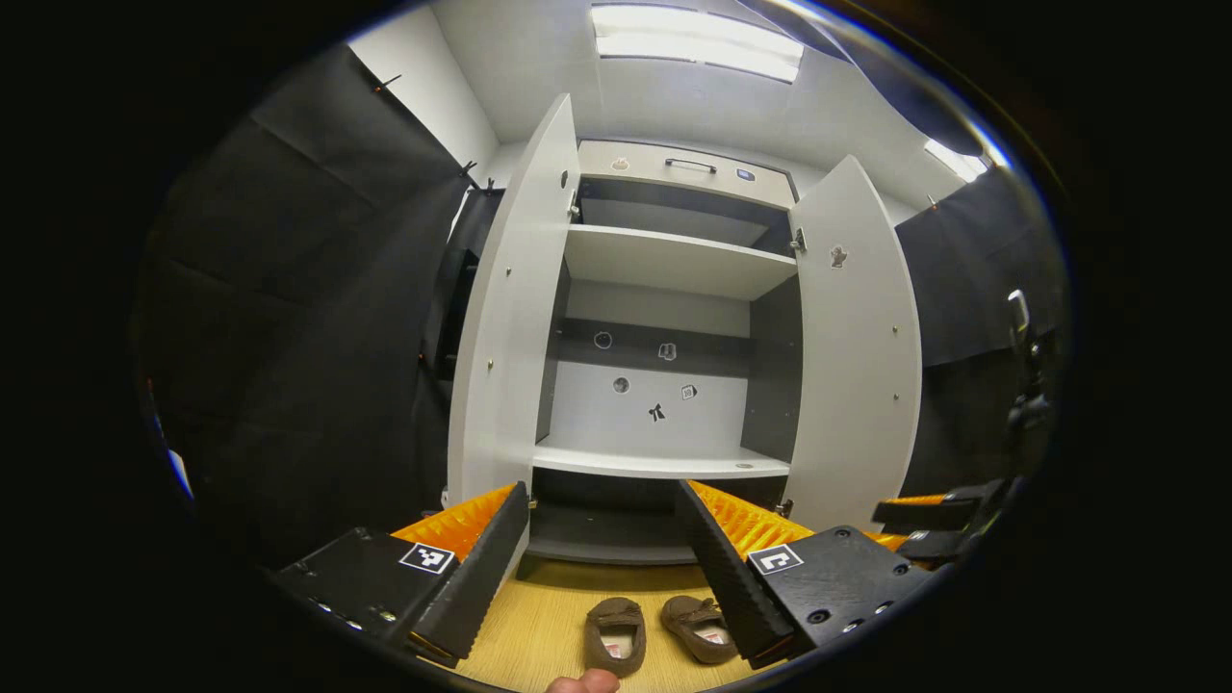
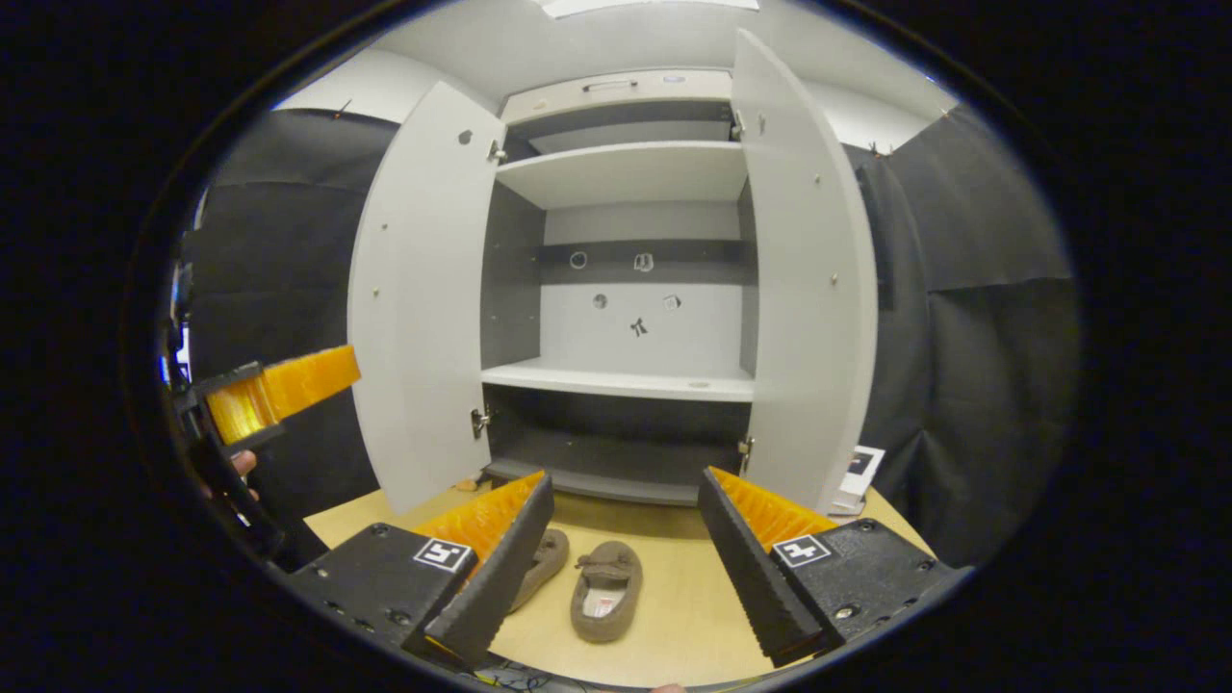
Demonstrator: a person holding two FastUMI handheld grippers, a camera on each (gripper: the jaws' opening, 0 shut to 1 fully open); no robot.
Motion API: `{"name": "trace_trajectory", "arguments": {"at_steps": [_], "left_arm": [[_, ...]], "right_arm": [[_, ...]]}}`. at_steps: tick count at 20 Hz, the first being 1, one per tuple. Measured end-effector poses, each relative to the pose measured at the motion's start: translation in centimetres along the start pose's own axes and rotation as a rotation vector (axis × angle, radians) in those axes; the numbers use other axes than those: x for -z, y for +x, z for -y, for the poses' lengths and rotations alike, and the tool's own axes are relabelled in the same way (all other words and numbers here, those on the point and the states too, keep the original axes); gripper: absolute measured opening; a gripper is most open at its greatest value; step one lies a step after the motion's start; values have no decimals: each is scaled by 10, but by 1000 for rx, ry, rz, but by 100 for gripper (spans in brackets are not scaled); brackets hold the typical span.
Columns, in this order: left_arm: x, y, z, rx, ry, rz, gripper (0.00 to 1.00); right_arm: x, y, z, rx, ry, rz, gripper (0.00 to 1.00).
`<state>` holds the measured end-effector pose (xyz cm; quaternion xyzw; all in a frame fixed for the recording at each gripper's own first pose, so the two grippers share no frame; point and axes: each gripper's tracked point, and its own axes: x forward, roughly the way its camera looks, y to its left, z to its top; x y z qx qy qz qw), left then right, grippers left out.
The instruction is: Grab one shoe with the right hand and put it into the shoe cabinet, grab the other shoe with the left hand and put it into the shoe cabinet; then close the right door with the right hand and the left door with the left hand.
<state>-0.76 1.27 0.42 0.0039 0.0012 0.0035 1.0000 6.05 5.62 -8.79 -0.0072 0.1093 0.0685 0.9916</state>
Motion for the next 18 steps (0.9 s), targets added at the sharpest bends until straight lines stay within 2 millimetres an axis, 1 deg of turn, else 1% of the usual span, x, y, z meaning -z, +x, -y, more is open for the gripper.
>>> {"name": "trace_trajectory", "arguments": {"at_steps": [2,3,4,5,6,8,9,11,12,13,15,16,18], "left_arm": [[2,-2,-4,-10,8,-4,95],[3,-2,-6,-14,11,-6,95],[3,-3,-8,-17,13,-7,95],[3,-3,-10,-20,13,-8,95],[5,-3,-11,-23,12,-11,95],[7,-3,-14,-27,9,-20,95],[8,-2,-15,-29,9,-22,95],[9,-2,-19,-35,8,-26,95],[9,-1,-20,-37,7,-27,95],[10,1,-22,-37,6,-27,94],[12,1,-25,-41,7,-30,95],[13,2,-27,-42,5,-33,95],[13,4,-29,-44,3,-36,95]], "right_arm": [[25,24,-8,-27,6,-70,95],[38,35,-12,-36,3,-104,99],[52,46,-15,-46,-5,-139,95],[66,55,-19,-56,-16,-169,95],[81,64,-24,-71,-33,-202,92],[110,76,-36,-113,-44,-265,92],[124,81,-39,-117,-52,-300,92],[151,92,-42,-122,-65,-364,85],[161,97,-45,-126,-66,-387,75],[171,102,-47,-129,-70,-409,77],[190,112,-45,-122,-82,-451,74],[199,118,-44,-119,-89,-472,68],[218,128,-41,-104,-100,-516,67]]}}
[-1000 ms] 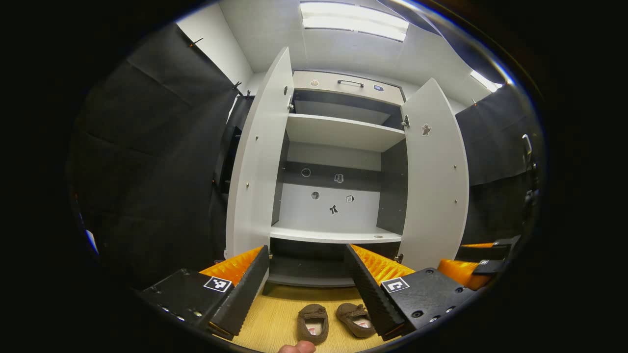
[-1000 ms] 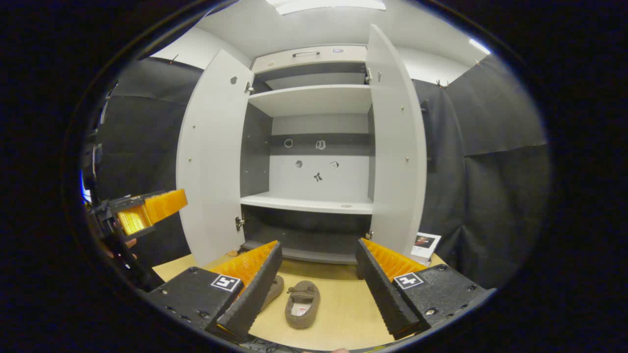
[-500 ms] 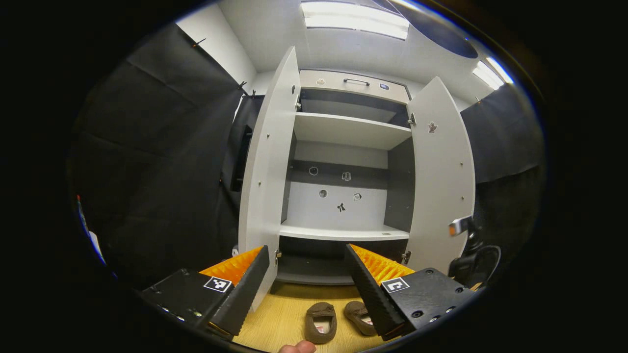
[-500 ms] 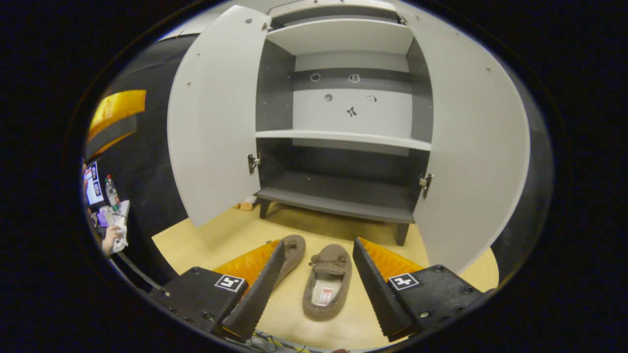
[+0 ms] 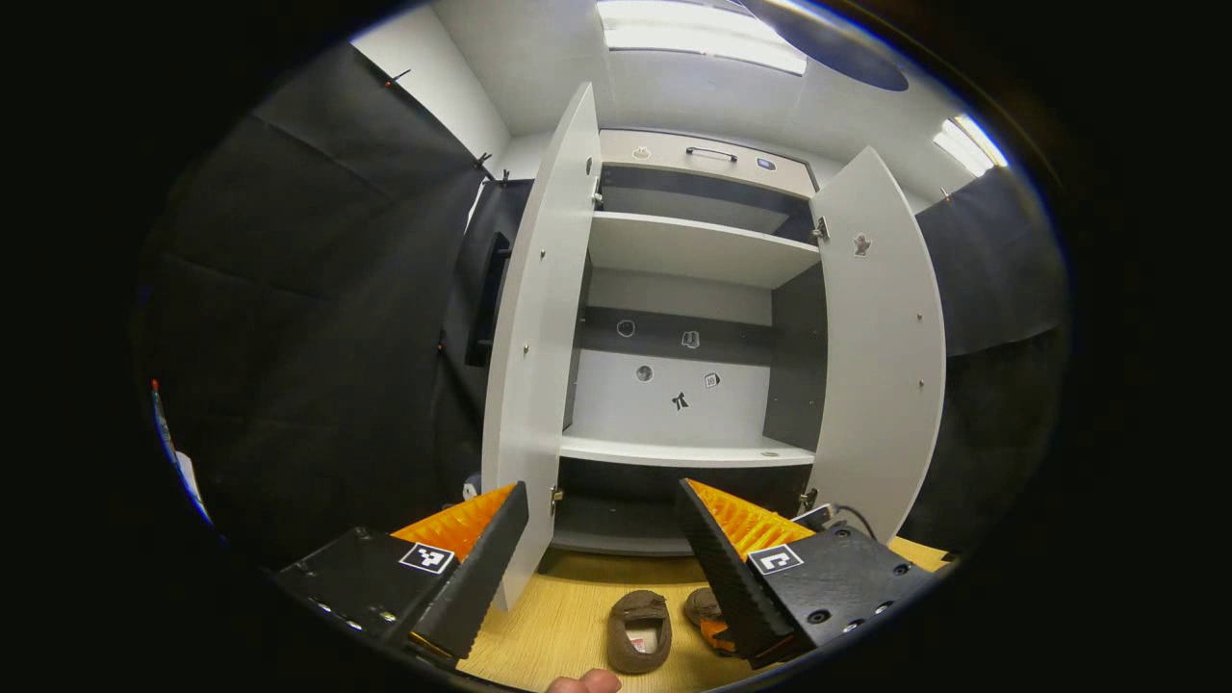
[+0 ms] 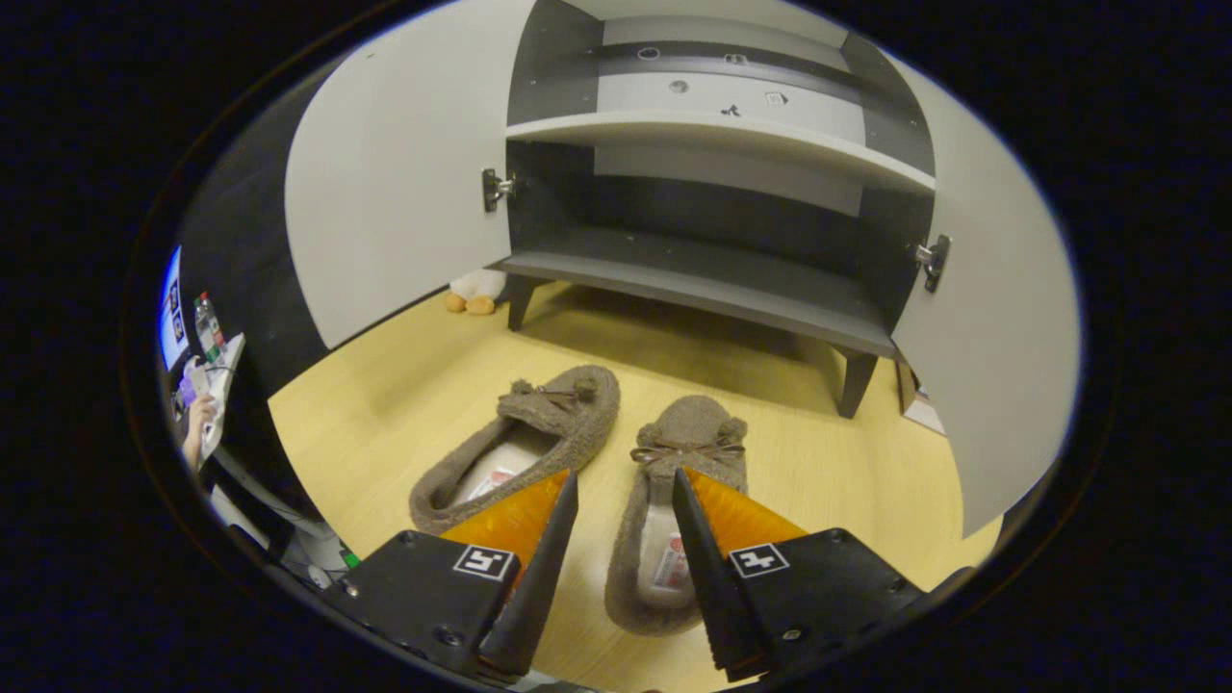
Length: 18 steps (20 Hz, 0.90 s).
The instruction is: Grab one shoe with the right hand and put it into the shoe cabinet, grab the other shoe with the left hand and put it into the shoe cabinet; then close the right door with the right hand and the left door with the left hand.
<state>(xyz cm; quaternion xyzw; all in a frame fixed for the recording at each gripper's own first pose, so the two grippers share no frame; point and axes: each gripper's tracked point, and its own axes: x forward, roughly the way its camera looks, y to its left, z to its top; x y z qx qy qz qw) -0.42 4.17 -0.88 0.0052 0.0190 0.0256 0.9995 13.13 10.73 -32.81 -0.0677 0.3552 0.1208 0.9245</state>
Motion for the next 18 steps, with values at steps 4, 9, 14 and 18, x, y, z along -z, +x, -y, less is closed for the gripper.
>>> {"name": "trace_trajectory", "arguments": {"at_steps": [4,9,14,18], "left_arm": [[1,3,-5,-3,-1,0,95],[7,7,-9,-5,-4,-18,95],[10,7,-13,-14,4,-29,95],[11,8,-14,-18,7,-34,95]], "right_arm": [[14,19,0,7,0,-43,64],[28,37,-1,36,-16,-86,48],[22,58,5,83,55,-86,42],[20,66,11,118,66,-57,39]]}}
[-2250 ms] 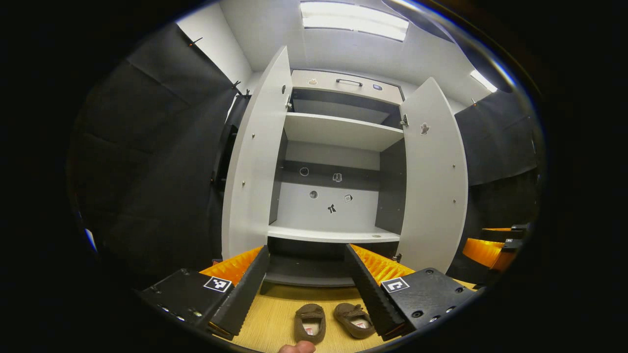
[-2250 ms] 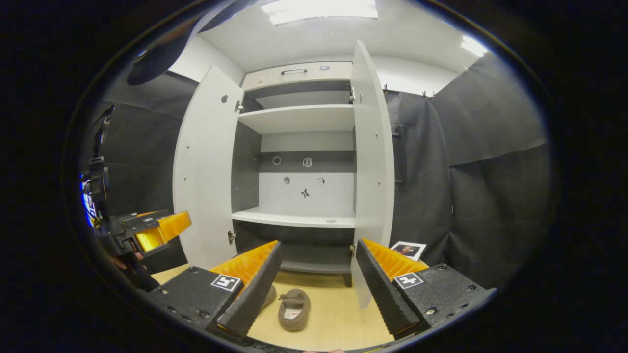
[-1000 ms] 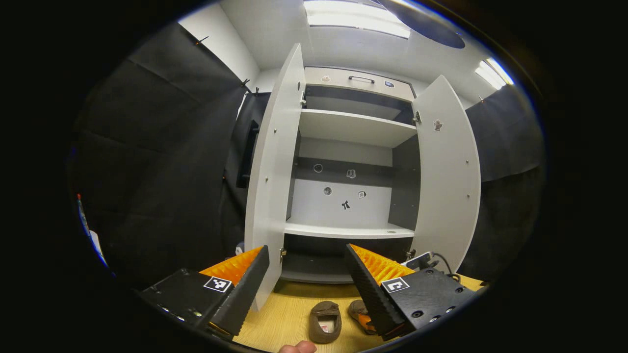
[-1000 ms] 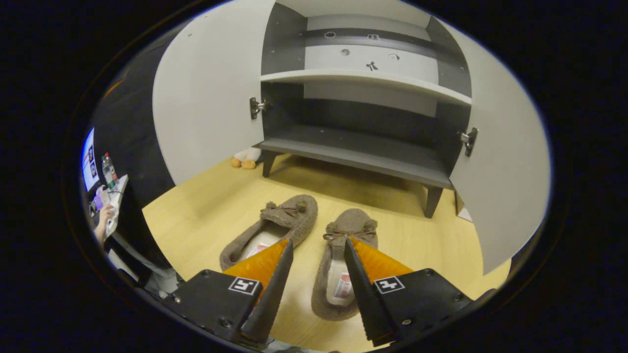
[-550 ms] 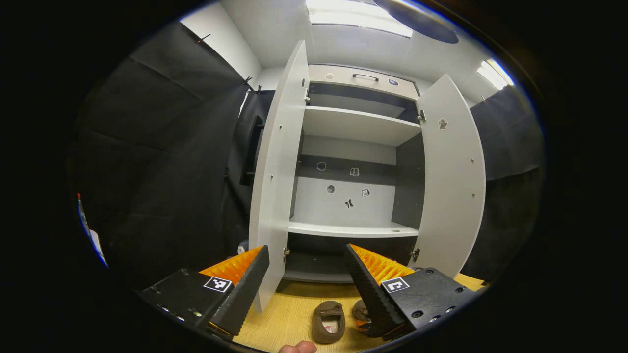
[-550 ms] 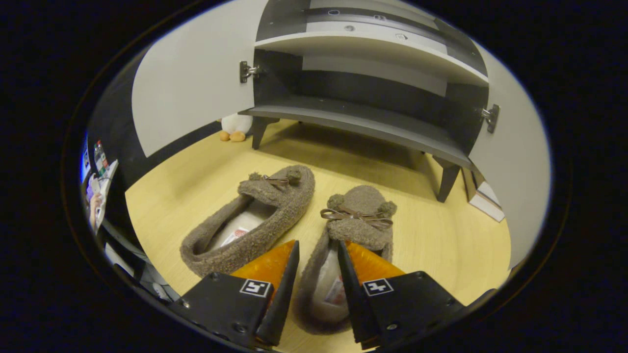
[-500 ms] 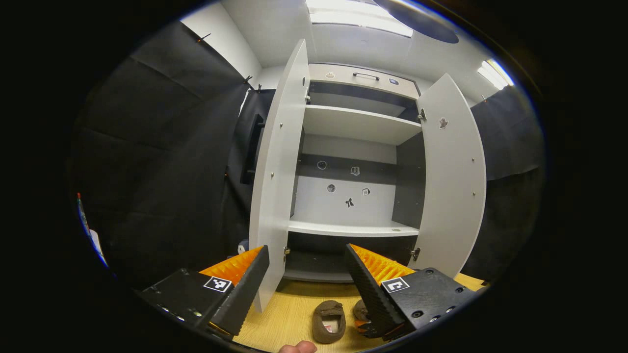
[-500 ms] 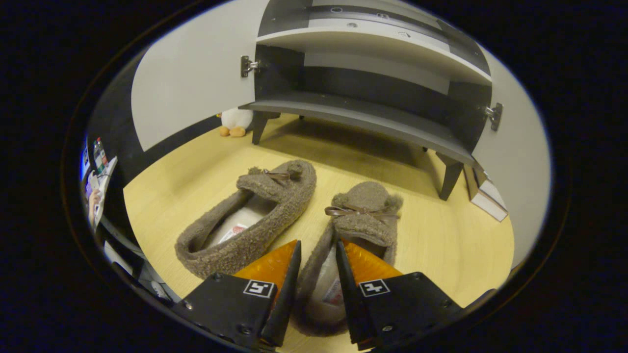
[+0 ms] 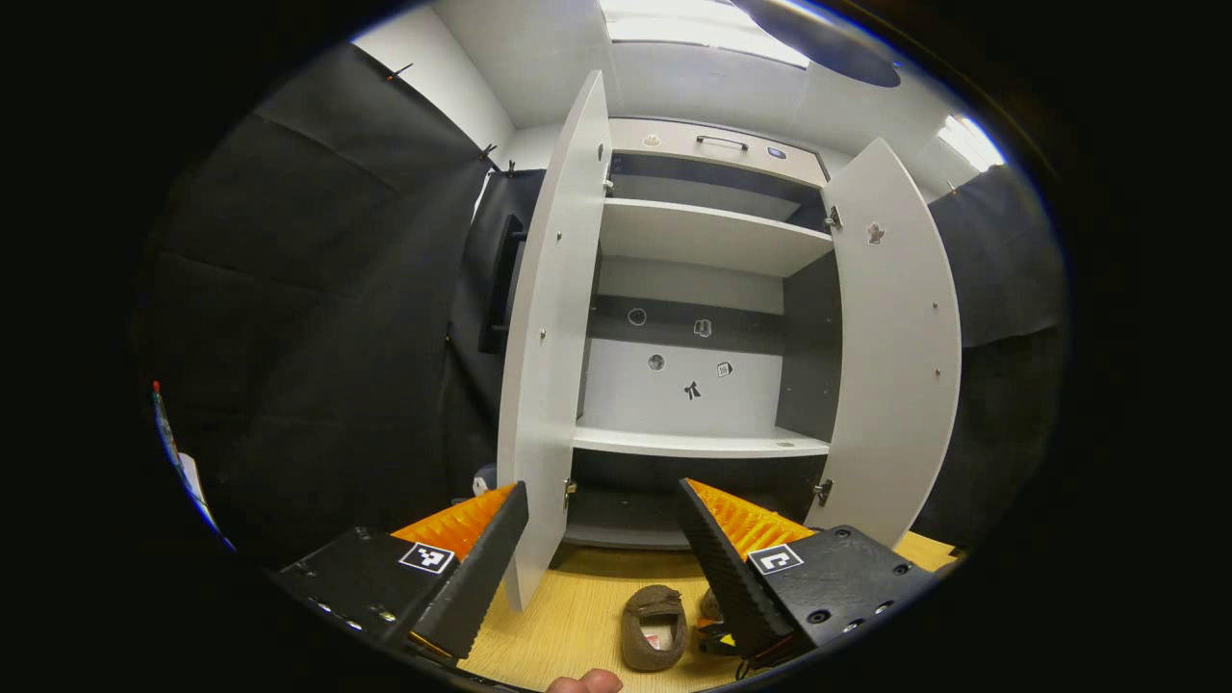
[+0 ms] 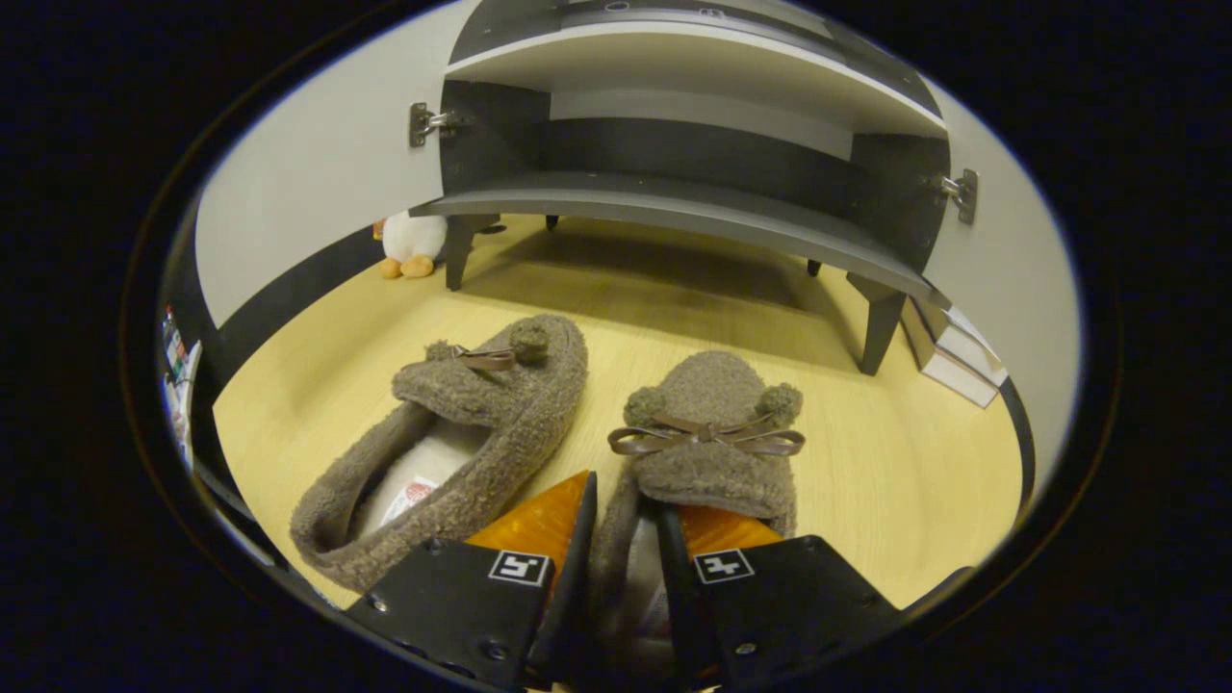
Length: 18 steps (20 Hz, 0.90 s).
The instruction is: Grab one shoe with the right hand and put it into the shoe cabinet, grab the other shoe with the left hand and put it into the shoe cabinet; then close the right door with the right hand and the left door with the left hand.
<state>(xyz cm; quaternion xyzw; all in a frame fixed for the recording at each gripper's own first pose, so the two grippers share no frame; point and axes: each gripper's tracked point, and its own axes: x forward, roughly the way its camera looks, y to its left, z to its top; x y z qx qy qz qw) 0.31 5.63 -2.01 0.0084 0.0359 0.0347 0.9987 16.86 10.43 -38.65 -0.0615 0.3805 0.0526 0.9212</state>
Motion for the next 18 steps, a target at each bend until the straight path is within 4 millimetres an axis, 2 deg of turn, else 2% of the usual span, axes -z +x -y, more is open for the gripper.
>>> {"name": "trace_trajectory", "arguments": {"at_steps": [1,3,6,9,13,18], "left_arm": [[1,0,0,1,0,-4,95],[1,1,2,6,1,-7,95],[2,0,1,8,6,-9,95],[3,-1,4,20,7,-14,95],[6,2,15,43,10,-12,95],[12,4,30,74,-1,-10,95]], "right_arm": [[1,1,1,9,-10,14,40],[1,2,5,33,-17,38,33],[-4,-1,3,10,45,67,11],[-18,-16,9,-16,33,135,6],[-57,-68,29,-13,15,278,6],[-142,-160,38,-3,2,505,6]]}}
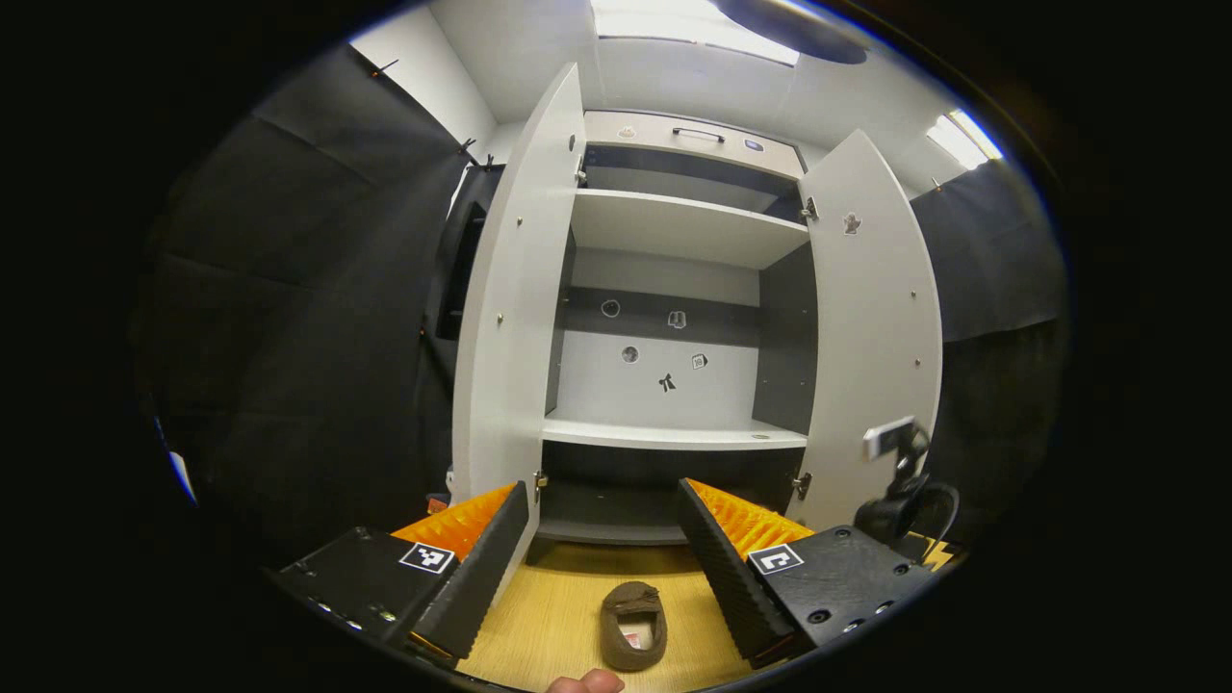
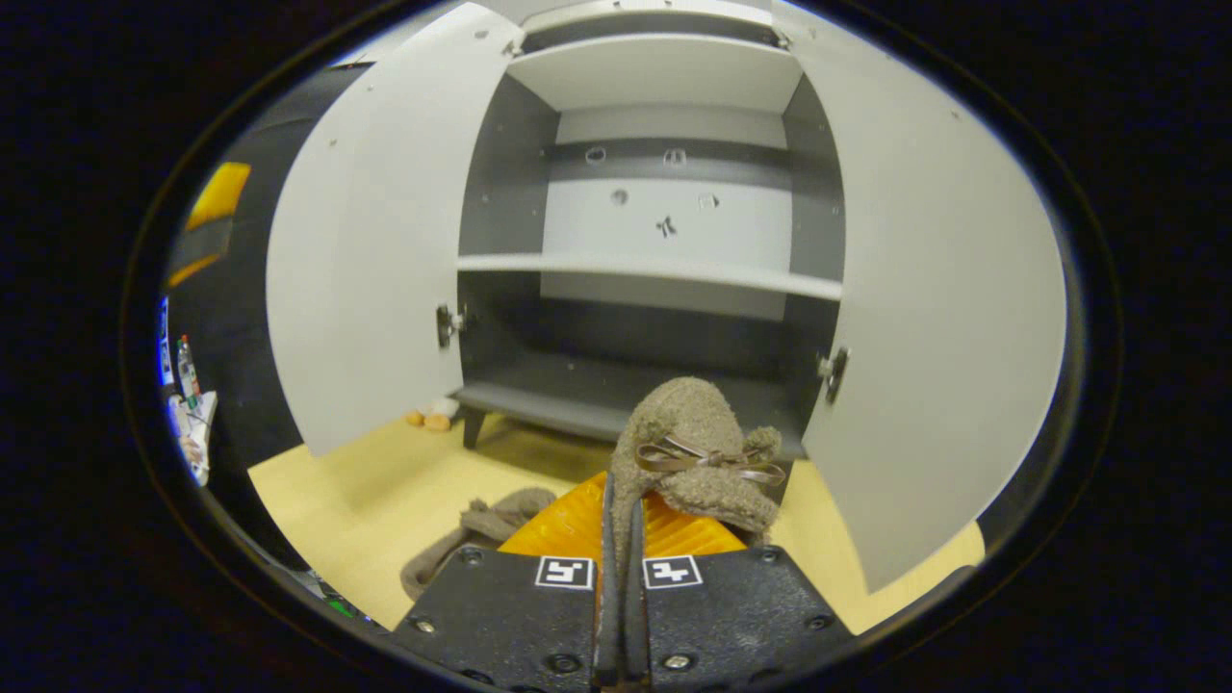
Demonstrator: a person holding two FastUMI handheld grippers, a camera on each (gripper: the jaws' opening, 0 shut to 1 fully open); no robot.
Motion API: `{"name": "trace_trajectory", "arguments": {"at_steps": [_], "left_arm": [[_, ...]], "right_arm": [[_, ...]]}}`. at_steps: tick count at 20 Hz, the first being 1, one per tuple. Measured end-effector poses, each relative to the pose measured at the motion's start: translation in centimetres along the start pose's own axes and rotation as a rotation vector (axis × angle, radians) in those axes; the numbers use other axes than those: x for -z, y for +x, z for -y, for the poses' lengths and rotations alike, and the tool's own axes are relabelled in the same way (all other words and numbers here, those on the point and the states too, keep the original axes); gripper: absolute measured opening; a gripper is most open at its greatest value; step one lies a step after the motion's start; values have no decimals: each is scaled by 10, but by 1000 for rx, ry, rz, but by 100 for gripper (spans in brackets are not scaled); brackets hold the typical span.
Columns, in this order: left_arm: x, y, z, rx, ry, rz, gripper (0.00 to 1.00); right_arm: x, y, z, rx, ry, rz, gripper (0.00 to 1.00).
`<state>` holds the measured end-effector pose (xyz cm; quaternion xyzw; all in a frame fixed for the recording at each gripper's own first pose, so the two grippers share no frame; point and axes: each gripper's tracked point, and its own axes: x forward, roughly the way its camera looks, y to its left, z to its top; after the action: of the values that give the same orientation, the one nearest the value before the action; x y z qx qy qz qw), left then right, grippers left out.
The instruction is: Grab one shoe with the right hand and put it into the shoe cabinet, grab the other shoe with the left hand and put it into the shoe cabinet; then close the right door with the right hand and the left door with the left hand.
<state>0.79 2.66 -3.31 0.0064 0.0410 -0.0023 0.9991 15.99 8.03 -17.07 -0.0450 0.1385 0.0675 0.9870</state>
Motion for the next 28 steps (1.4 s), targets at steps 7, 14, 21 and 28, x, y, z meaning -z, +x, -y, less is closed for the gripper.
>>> {"name": "trace_trajectory", "arguments": {"at_steps": [7,14,21,28], "left_arm": [[3,0,9,17,-24,4,95],[2,-2,6,7,-8,10,95],[5,-2,-10,-29,-24,4,95],[12,1,-19,-51,-30,-18,95]], "right_arm": [[-168,22,15,4,-80,153,6],[-254,149,51,69,-95,36,6],[-216,245,72,173,-183,-183,6],[-192,267,69,185,-160,-270,6]]}}
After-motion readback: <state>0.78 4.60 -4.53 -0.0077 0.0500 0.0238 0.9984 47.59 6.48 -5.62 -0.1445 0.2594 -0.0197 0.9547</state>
